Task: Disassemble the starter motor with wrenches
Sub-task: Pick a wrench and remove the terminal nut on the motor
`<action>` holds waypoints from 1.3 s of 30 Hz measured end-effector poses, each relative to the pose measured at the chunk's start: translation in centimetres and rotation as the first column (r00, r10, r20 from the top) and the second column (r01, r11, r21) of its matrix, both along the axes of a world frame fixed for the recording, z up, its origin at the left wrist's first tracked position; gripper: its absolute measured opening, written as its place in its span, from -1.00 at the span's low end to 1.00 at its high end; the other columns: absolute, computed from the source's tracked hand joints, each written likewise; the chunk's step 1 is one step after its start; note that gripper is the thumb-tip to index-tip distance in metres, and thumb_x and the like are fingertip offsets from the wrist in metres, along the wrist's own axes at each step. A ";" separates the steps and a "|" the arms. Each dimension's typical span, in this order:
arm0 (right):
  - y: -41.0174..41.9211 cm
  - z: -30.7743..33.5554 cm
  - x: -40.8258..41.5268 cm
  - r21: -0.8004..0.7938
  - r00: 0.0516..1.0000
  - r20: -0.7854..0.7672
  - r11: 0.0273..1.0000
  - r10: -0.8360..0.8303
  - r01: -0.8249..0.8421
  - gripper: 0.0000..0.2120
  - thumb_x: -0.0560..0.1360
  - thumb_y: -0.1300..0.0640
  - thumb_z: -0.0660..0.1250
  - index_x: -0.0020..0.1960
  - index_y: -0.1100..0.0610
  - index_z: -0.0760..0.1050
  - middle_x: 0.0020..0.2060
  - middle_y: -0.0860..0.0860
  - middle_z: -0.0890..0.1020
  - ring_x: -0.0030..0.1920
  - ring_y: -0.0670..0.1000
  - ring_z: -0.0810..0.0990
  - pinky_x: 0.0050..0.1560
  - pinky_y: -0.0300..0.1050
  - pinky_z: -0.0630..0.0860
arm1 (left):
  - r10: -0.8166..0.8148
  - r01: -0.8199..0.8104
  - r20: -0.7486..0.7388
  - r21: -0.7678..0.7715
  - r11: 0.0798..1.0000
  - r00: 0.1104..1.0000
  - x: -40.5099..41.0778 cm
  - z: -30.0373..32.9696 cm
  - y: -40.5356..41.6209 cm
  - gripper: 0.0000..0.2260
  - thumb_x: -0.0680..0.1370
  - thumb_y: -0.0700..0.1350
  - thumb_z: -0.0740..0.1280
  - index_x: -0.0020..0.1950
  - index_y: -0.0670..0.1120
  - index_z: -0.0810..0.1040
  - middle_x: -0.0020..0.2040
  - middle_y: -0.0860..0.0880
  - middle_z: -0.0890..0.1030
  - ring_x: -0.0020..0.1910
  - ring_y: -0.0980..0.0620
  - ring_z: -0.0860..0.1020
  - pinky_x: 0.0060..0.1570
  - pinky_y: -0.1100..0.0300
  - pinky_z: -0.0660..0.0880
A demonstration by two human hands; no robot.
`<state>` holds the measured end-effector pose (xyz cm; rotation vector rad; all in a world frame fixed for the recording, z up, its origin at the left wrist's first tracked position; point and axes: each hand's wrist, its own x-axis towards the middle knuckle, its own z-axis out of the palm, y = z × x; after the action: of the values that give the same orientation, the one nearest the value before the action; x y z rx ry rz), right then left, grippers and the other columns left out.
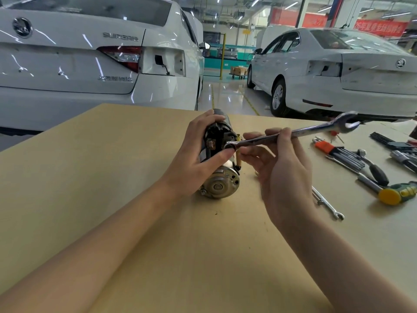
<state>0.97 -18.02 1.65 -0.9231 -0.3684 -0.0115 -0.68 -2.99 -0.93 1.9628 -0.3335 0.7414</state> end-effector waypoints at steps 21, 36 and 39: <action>0.3 0.7 -0.9 -0.236 0.691 0.718 0.902 -0.088 0.360 -0.82 0.63 0.17 0.10 -0.12 0.03 0.39 -0.33 -0.05 0.56 -0.40 -0.12 0.45 -0.36 -0.30 0.36 | -0.043 0.044 -0.043 0.007 0.999 0.998 0.1 -0.2 0.0 -0.38 0.34 0.12 0.47 0.32 0.23 0.28 0.46 0.03 0.25 0.47 0.10 0.28 0.41 0.27 0.30; -0.2 0.2 -0.1 0.022 0.992 -0.093 0.996 0.084 -0.083 -0.73 0.65 0.00 0.08 -0.10 0.09 0.45 -0.22 0.07 0.67 -0.37 -0.03 0.48 -0.45 -0.22 0.39 | -0.026 0.026 -0.026 0.018 0.999 0.999 -0.1 0.3 -0.3 -0.53 0.49 0.04 0.36 0.36 0.08 0.29 0.39 0.23 0.24 0.48 0.20 0.22 0.46 0.11 0.25; -0.3 0.1 0.0 0.011 0.991 -0.117 0.997 0.071 -0.071 -0.74 0.65 0.01 0.07 -0.08 0.10 0.44 -0.21 0.08 0.67 -0.39 -0.03 0.48 -0.47 -0.23 0.37 | -0.038 0.038 -0.014 0.010 0.999 0.999 0.1 0.2 -0.2 -0.58 0.52 -0.04 0.32 0.35 0.09 0.30 0.35 0.32 0.24 0.46 0.27 0.21 0.44 0.27 0.22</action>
<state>1.02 -18.31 1.78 -0.8992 -0.2919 0.1062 -0.54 -3.19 -0.78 1.9655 -0.3661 0.7034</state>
